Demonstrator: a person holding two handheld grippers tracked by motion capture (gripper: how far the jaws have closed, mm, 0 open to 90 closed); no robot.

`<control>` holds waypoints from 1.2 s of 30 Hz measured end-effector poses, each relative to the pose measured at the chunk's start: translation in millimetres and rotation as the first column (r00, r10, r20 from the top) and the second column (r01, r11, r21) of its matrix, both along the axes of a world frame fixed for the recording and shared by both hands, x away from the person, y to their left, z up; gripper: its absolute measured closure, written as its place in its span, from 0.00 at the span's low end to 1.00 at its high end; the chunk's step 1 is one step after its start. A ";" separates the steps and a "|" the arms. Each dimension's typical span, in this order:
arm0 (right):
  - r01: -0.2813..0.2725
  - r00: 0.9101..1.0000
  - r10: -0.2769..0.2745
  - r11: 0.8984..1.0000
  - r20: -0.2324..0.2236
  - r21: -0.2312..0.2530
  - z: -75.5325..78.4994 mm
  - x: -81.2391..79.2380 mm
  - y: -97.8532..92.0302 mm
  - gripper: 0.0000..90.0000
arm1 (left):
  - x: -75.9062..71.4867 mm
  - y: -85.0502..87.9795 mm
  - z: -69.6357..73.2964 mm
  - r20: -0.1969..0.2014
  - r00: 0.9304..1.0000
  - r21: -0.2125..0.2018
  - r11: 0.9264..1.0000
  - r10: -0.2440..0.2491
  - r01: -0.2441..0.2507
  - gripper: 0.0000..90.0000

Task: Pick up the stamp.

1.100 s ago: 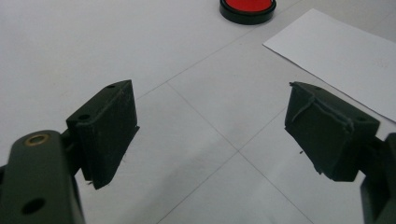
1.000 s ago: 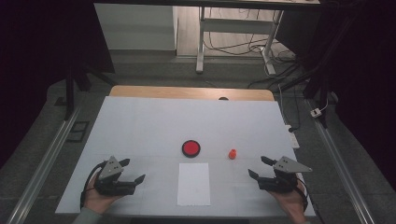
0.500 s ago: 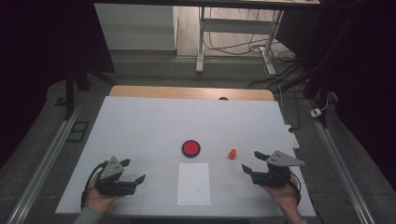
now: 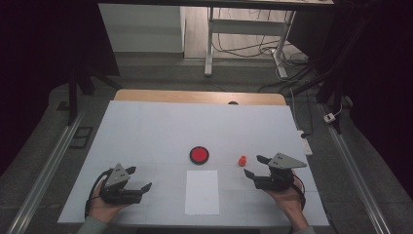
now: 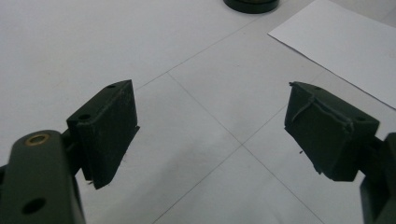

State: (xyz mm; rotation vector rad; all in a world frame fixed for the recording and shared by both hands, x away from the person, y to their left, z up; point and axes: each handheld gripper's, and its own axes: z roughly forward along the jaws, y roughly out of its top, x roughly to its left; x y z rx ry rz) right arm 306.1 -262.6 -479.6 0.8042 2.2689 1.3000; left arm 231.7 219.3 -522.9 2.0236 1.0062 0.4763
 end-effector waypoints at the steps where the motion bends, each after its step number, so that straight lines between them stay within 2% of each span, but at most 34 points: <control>1: 0.001 1.000 -0.001 1.000 -0.002 -0.003 0.1 1.3 1.4 0.31 | 0.0 -0.1 -0.3 -0.001 1.000 0.000 1.000 0.002 -0.002 0.19; 11: 0.030 0.999 -0.030 0.999 -0.017 -0.039 -2.5 19.6 14.4 0.31 | -0.6 -0.5 -0.4 0.001 1.000 0.005 1.000 0.001 -0.001 0.19; 17: 0.042 0.999 -0.043 0.998 -0.031 -0.042 -5.6 29.9 20.5 0.33 | -1.6 0.0 0.3 0.003 1.000 0.002 1.000 0.001 -0.001 0.19; 19: 0.047 0.998 -0.049 0.997 -0.038 -0.064 -6.7 35.1 23.3 0.33 | -1.9 0.4 0.3 0.003 1.000 0.001 1.000 0.003 -0.003 0.19; 20: 0.056 0.998 -0.058 0.997 -0.039 -0.052 -6.8 39.0 24.0 0.34 | -2.1 0.9 0.4 0.004 1.000 -0.001 1.000 0.004 -0.004 0.19; 26: 0.059 0.996 -0.063 0.996 -0.063 -0.059 -13.5 45.6 25.6 0.34 | -1.6 0.7 0.0 0.002 1.000 0.002 1.000 0.001 -0.001 0.19; 31: 0.056 0.997 -0.059 0.996 -0.053 -0.064 -14.7 48.6 23.9 0.36 | -1.9 1.0 -0.5 0.000 1.000 0.003 1.000 0.005 -0.005 0.19; 36: 0.048 0.996 -0.054 0.996 -0.076 -0.076 -20.3 52.7 24.1 0.37 | -1.9 1.0 -1.0 -0.002 1.000 0.007 1.000 0.003 -0.003 0.20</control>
